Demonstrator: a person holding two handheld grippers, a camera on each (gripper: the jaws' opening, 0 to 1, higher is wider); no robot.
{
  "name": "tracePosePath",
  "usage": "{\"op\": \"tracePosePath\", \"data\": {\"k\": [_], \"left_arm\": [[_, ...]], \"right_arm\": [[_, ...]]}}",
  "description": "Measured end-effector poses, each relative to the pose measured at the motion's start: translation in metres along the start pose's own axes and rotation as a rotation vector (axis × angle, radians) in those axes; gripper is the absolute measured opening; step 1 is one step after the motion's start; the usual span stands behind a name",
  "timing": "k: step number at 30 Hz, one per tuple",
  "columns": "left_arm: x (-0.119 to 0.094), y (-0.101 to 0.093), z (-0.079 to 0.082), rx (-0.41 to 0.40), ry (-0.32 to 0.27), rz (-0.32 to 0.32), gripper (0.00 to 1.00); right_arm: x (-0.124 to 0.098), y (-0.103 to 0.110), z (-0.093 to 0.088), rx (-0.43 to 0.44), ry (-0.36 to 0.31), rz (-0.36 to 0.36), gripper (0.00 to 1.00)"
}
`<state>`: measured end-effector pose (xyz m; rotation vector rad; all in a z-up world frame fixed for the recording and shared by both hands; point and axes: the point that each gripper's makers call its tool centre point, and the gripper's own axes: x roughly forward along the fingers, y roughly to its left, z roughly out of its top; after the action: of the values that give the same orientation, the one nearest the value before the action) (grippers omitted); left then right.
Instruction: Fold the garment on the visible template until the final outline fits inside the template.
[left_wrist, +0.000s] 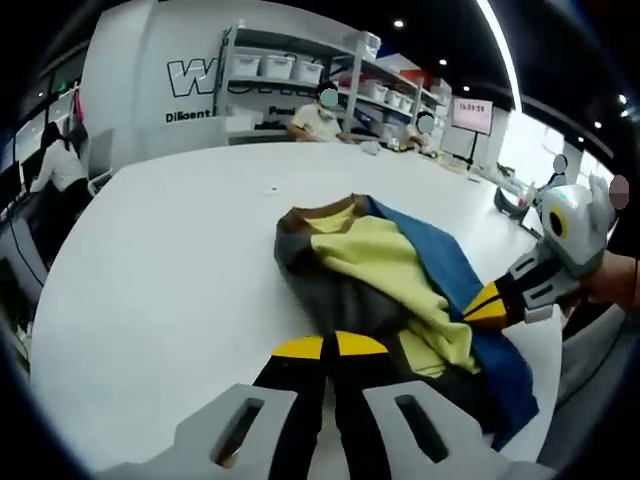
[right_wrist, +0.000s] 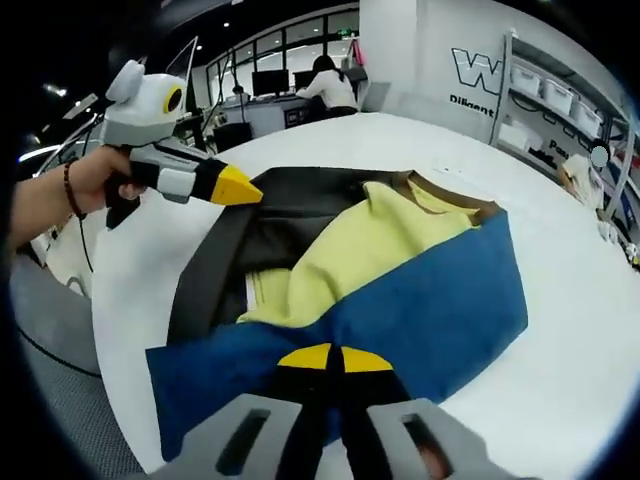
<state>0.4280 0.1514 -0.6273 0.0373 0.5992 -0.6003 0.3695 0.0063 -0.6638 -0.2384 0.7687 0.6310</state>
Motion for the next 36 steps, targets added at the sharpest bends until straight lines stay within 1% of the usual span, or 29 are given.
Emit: {"op": "tracePosePath", "data": {"k": [2, 5, 7, 8, 9, 11, 12, 13, 15, 16, 23, 26, 28, 31, 36], "left_arm": [[-0.004, 0.004, 0.0, 0.013, 0.002, 0.016, 0.0], [-0.011, 0.015, 0.002, 0.023, -0.003, 0.046, 0.0], [-0.013, 0.022, 0.0, 0.018, 0.004, 0.059, 0.0], [-0.014, 0.025, -0.001, 0.013, 0.006, 0.063, 0.0], [-0.016, 0.03, -0.001, 0.009, 0.004, 0.077, 0.0], [-0.021, 0.038, 0.002, 0.004, -0.004, 0.099, 0.0], [-0.022, 0.04, 0.002, 0.005, -0.006, 0.104, 0.0], [-0.023, 0.046, 0.003, 0.0, -0.005, 0.113, 0.0], [-0.024, 0.051, 0.003, 0.002, -0.001, 0.123, 0.0], [-0.023, 0.061, 0.001, 0.01, 0.012, 0.147, 0.0], [-0.022, 0.08, 0.003, 0.011, 0.021, 0.184, 0.0], [-0.02, 0.09, 0.001, 0.024, 0.04, 0.199, 0.0], [-0.019, 0.094, 0.0, 0.025, 0.047, 0.205, 0.0], [-0.018, 0.1, -0.005, 0.028, 0.068, 0.215, 0.0], [-0.016, 0.107, -0.01, 0.042, 0.089, 0.235, 0.0]], "right_arm": [[-0.006, -0.003, 0.003, 0.015, -0.006, -0.011, 0.0], [-0.015, -0.015, 0.002, 0.039, -0.014, -0.038, 0.0], [-0.017, -0.021, -0.003, 0.072, -0.003, -0.043, 0.0], [-0.017, -0.022, -0.004, 0.074, -0.001, -0.046, 0.0], [-0.019, -0.03, -0.009, 0.071, 0.014, -0.072, 0.0], [-0.021, -0.037, -0.014, 0.082, 0.026, -0.094, 0.0], [-0.021, -0.039, -0.014, 0.088, 0.026, -0.097, 0.0], [-0.025, -0.045, -0.015, 0.11, 0.021, -0.109, 0.0], [-0.027, -0.051, -0.016, 0.114, 0.019, -0.119, 0.0], [-0.028, -0.057, -0.017, 0.122, 0.023, -0.133, 0.0], [-0.034, -0.082, -0.02, 0.118, 0.034, -0.176, 0.0], [-0.036, -0.096, -0.027, 0.12, 0.049, -0.204, 0.0], [-0.038, -0.104, -0.032, 0.129, 0.059, -0.224, 0.0], [-0.04, -0.113, -0.038, 0.152, 0.057, -0.24, 0.0], [-0.042, -0.121, -0.046, 0.17, 0.067, -0.261, 0.0]]}}
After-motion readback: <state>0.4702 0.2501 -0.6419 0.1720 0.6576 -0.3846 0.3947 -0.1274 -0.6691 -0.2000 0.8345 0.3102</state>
